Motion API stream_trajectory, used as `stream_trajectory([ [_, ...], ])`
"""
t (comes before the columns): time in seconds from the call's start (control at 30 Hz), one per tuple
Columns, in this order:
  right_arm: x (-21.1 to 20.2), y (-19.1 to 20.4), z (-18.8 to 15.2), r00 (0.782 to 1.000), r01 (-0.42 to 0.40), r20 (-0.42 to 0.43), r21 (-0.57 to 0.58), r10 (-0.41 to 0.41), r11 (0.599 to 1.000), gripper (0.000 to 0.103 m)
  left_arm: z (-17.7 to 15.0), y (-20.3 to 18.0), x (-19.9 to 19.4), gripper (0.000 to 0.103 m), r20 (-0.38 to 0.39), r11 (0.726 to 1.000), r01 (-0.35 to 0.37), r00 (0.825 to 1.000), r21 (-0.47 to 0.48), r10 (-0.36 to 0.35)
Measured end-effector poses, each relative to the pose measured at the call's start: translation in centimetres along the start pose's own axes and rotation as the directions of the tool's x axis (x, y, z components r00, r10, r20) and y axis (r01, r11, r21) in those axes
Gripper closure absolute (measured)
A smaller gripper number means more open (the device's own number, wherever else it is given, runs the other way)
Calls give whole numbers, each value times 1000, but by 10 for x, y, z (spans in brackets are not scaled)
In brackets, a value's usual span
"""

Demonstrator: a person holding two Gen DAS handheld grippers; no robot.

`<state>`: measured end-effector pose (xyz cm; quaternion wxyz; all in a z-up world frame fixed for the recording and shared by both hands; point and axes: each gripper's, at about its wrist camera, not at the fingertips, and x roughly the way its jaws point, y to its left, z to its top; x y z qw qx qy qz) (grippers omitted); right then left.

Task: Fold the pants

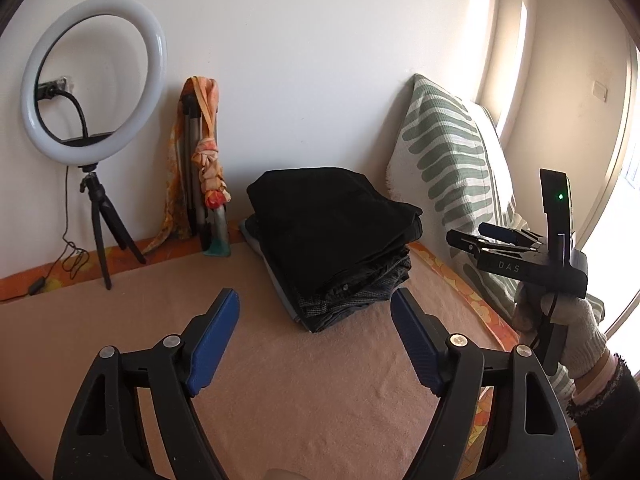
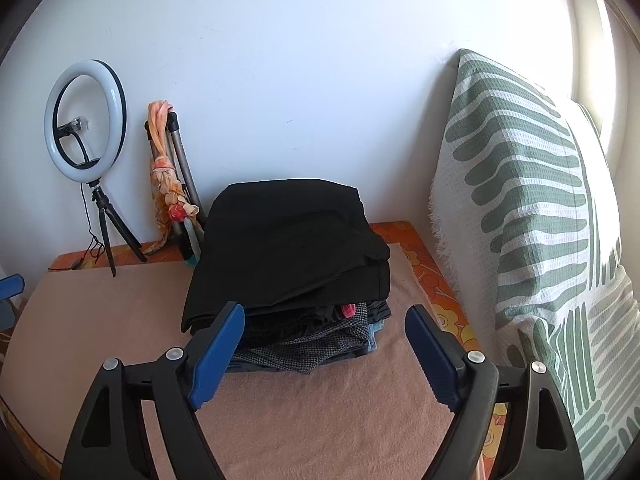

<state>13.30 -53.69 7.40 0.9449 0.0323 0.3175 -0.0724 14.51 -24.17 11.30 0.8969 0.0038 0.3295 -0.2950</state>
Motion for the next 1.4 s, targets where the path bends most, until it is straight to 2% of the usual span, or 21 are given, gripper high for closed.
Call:
stream_trajectory([
  [0.23, -40, 38, -37, 1000, -5, 28, 26, 4, 1000, 11, -27, -2, -28, 21, 18, 1000, -16, 1000, 7, 15],
  [0.37, -57, 58, -58, 999, 16, 51, 35, -18, 999, 2, -43, 3, -36, 20, 38, 999, -40, 998, 4, 40],
  [0.5, -67, 77, -76, 997, 43, 68, 22, -44, 999, 0, -63, 10, -39, 11, 36, 999, -32, 999, -33, 33],
  [0.6, -72, 88, -86, 994, 66, 84, 15, -67, 998, 0, -76, 16, -35, 10, 33, 998, -47, 998, -48, 49],
  [0.73, -72, 94, -94, 994, 62, 90, 22, -64, 998, 0, -87, 25, -32, 9, 18, 995, -77, 997, -69, 79],
  [0.8, -70, 94, -96, 994, 61, 91, 32, -64, 998, 0, -90, 29, -35, 9, 39, 994, -83, 996, -71, 86],
  [0.83, -69, 94, -97, 994, 61, 90, 36, -64, 998, 0, -92, 29, -35, 2, 42, 995, -83, 995, -63, 86],
  [0.87, -67, 94, -98, 994, 58, 86, 41, -61, 997, 0, -92, 29, -36, 0, 40, 995, -87, 995, -58, 89],
  [1.0, -66, 98, -100, 995, 55, 85, 41, -58, 998, 0, -96, 32, -37, 0, 34, 988, -144, 989, -61, 147],
  [1.17, -69, 100, -101, 993, 59, 96, 35, -62, 998, 0, -101, 41, -30, 0, -2, 987, -125, 992, -98, 126],
  [1.4, -70, 100, -102, 993, 61, 99, 31, -64, 998, 0, -105, 38, -28, 0, -7, 989, -129, 992, -73, 129],
])
